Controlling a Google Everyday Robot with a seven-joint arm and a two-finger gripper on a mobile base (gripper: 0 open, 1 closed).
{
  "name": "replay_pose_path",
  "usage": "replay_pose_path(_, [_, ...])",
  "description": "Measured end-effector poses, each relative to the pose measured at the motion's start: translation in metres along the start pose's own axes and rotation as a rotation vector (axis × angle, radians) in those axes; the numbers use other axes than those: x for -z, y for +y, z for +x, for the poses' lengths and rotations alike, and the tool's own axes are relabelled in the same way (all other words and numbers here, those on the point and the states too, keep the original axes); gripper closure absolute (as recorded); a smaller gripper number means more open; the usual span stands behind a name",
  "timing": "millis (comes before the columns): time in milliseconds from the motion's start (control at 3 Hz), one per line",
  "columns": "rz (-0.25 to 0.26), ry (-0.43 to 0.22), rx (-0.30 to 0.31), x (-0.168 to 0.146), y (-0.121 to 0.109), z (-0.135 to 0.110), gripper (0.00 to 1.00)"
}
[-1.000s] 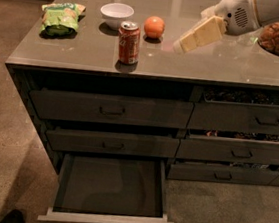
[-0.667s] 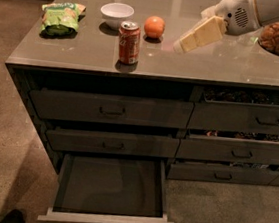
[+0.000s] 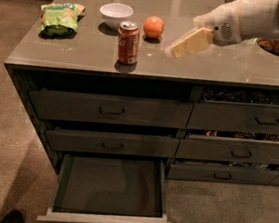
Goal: Place coke can into bottom drawer
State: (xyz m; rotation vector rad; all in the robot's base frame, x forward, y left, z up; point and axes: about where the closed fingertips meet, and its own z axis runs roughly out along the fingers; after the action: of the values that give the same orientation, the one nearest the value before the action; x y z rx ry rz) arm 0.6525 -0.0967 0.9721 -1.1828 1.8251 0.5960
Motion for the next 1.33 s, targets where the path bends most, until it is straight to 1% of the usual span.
replay_pose_path(333, [0.059,-0.142,0.016,-0.048,-0.036,-0.007,0.0])
replay_pose_path(667, [0.068,-0.212,0.044,-0.074,-0.046,-0.027,0.0])
replay_pose_path(1000, [0.027,-0.226,0.063,-0.102,-0.044,-0.037,0.0])
replay_pose_path(1333, [-0.051,-0.204,0.078,-0.126,-0.036,-0.036,0.0])
